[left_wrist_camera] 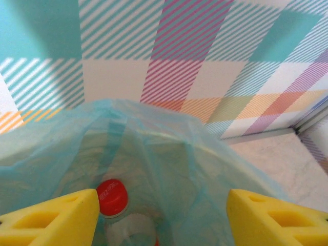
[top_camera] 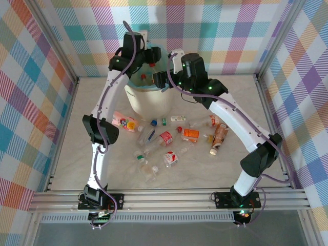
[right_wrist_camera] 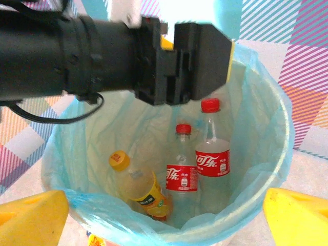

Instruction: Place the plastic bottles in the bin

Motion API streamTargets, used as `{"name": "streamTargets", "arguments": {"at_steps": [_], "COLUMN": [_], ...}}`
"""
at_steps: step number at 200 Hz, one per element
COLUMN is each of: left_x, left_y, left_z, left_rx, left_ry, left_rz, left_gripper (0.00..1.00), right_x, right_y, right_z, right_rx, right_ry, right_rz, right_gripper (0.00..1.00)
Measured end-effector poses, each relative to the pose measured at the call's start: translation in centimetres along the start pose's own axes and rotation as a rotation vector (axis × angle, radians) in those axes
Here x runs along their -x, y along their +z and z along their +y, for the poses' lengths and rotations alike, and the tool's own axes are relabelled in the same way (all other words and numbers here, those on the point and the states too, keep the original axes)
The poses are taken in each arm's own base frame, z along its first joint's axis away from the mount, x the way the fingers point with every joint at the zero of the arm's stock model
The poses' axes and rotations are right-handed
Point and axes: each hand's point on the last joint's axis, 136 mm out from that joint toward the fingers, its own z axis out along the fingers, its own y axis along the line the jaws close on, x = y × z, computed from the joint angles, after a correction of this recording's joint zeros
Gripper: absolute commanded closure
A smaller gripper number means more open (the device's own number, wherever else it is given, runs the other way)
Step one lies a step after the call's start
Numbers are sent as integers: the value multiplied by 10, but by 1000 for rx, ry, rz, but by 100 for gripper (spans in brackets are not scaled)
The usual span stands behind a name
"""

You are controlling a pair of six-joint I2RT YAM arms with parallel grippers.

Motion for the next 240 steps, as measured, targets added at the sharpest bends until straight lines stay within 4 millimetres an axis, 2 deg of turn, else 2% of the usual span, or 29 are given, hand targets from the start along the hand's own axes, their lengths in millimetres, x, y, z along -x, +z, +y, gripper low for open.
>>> {"name": "streamTargets", "arguments": {"at_steps": [15, 29, 60, 79, 93, 114, 139, 163, 210, 240], "left_x": [19, 38, 78, 81, 71, 42, 2, -31, -70, -110], "left_y": [-23, -54, -149, -203, -237, -265, -277, -287, -326, -333], "left_z": [-7, -14, -34, -41, -40, -35, -28, -21, -15, -3], "left_rx": [-11, -23, -56, -65, -63, -58, -51, -50, -56, -33], "left_ry": [-1, -1, 28, 43, 50, 54, 53, 52, 50, 26], "left_rz": [-38, -73, -167, -194, -199, -177, -121, -75, -72, -5], "left_gripper": [33, 32, 32, 31, 31, 31, 31, 31, 31, 31], "right_x": [-1, -2, 0, 1, -4, -25, -62, -95, -154, -191], "right_y": [-4, -12, -40, -55, -64, -71, -74, -81, -105, -110], "right_z": [3, 7, 15, 23, 29, 34, 43, 61, 95, 99], "right_rx": [18, 40, 88, 131, 169, 214, 267, 337, 484, 524], "right_ry": [6, 9, 10, 9, 8, -1, -42, -117, -281, -316], "right_rz": [9, 11, 11, 8, 15, 51, 120, 175, 245, 305], "right_gripper": [4, 5, 7, 8, 10, 11, 11, 10, 10, 11]}}
